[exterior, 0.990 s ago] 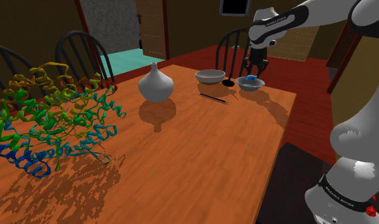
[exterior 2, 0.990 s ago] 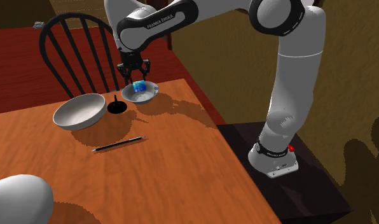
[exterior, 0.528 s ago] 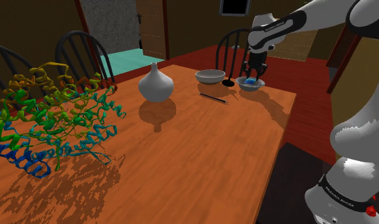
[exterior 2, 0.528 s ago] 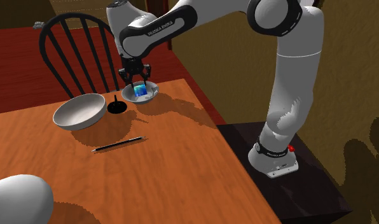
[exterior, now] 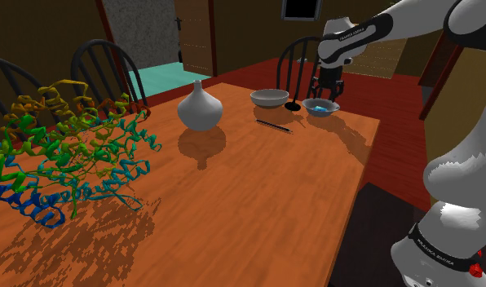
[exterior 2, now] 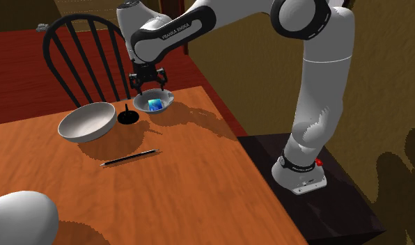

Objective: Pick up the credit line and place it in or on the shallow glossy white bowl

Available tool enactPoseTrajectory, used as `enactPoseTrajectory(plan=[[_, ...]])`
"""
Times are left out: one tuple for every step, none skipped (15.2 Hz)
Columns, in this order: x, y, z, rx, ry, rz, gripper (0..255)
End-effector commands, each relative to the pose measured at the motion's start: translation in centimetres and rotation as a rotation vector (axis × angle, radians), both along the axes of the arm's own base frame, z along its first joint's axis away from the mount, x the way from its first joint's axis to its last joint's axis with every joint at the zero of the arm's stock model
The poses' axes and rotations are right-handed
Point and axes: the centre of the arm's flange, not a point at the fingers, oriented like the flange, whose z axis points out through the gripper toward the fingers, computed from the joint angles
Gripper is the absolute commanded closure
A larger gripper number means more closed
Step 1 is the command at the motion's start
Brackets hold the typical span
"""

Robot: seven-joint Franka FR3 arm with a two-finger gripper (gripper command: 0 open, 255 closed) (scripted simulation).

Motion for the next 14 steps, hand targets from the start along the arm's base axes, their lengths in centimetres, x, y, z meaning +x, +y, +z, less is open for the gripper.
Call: enactPoseTrajectory(plan=[[0.0, 0.0, 0.0, 0.000, 0.000, 0.000, 0], [0.0, 0.0, 0.0, 0.000, 0.000, 0.000, 0], [0.0, 0.2, 1.3, 0.000, 0.000, 0.000, 0], [0.0, 0.4, 2.6, 0.000, 0.000, 0.000, 0], [0.0, 0.6, 3.9, 0.000, 0.000, 0.000, 0], [0.0, 0.7, 4.9, 0.000, 0.000, 0.000, 0], [0.0, 0.7, 4.9, 0.000, 0.000, 0.000, 0], [0.0, 0.7, 4.9, 0.000, 0.000, 0.000, 0], [0.0, 0.7, 4.9, 0.000, 0.000, 0.000, 0], [0.0, 0.7, 4.9, 0.000, 0.000, 0.000, 0], [0.0, 0.7, 4.9, 0.000, 0.000, 0.000, 0], [0.0, 0.7, 4.9, 0.000, 0.000, 0.000, 0], [0.0, 0.7, 4.9, 0.000, 0.000, 0.000, 0], [0.0, 0.7, 4.9, 0.000, 0.000, 0.000, 0]])
